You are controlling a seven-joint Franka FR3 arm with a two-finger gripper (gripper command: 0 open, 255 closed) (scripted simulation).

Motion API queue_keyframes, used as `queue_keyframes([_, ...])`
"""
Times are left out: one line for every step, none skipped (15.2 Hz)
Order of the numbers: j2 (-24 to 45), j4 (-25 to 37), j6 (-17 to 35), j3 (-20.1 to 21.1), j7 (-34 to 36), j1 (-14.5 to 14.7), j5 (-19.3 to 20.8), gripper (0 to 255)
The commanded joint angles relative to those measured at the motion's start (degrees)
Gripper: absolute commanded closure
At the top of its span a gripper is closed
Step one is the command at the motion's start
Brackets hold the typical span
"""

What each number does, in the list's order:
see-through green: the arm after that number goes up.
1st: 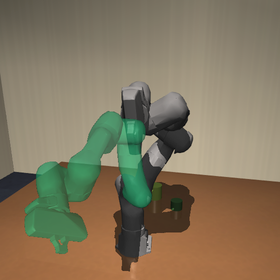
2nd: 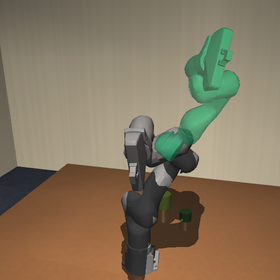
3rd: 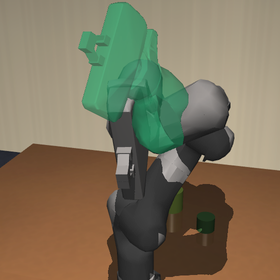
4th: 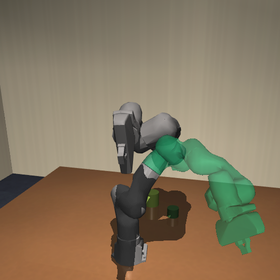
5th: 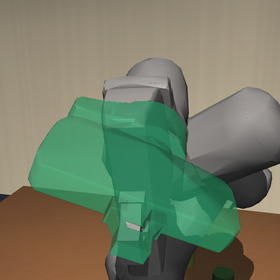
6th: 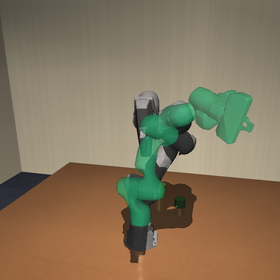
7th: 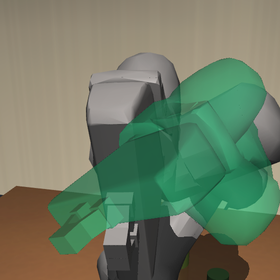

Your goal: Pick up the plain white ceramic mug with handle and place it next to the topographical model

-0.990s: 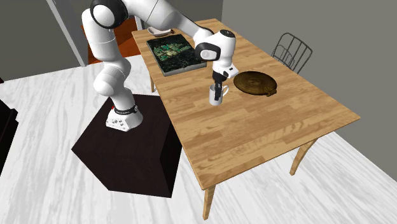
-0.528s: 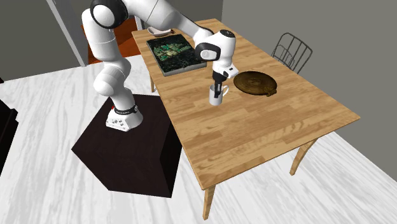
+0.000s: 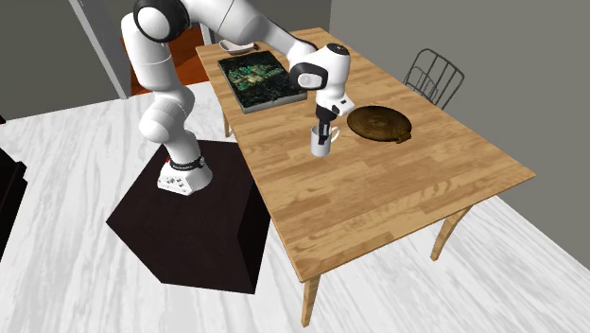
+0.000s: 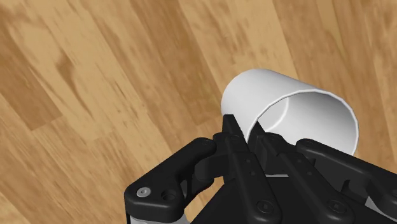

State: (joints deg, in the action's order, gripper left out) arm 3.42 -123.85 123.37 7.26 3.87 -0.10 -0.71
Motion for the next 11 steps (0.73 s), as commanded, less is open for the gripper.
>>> queue_keyframes([-0.57,0.56,-1.12,0.01,-0.02,0.0,-0.08,255])
queue_keyframes([-0.93,0.94,-1.86,0.01,-0.04,-0.01,-0.12,255])
queue_keyframes([-1.3,1.32,-2.6,0.01,-0.07,-0.01,-0.17,255])
queue_keyframes([-1.65,1.71,-3.35,0.01,-0.09,-0.02,-0.21,255])
queue_keyframes([-1.99,2.11,-4.09,0.0,-0.12,-0.03,-0.25,255])
queue_keyframes([-2.32,2.53,-4.83,0.0,-0.14,-0.04,-0.29,255])
queue_keyframes([-2.64,2.96,-5.58,0.0,-0.16,-0.04,-0.33,255])
queue_keyframes([-2.95,3.4,-6.32,-0.01,-0.17,-0.05,-0.37,255])
queue_keyframes([-3.25,3.85,-7.07,-0.02,-0.19,-0.06,-0.4,255])
queue_keyframes([-3.53,4.32,-7.81,-0.02,-0.21,-0.06,-0.43,255])
queue_keyframes([-3.8,4.79,-8.56,-0.03,-0.22,-0.07,-0.46,255])
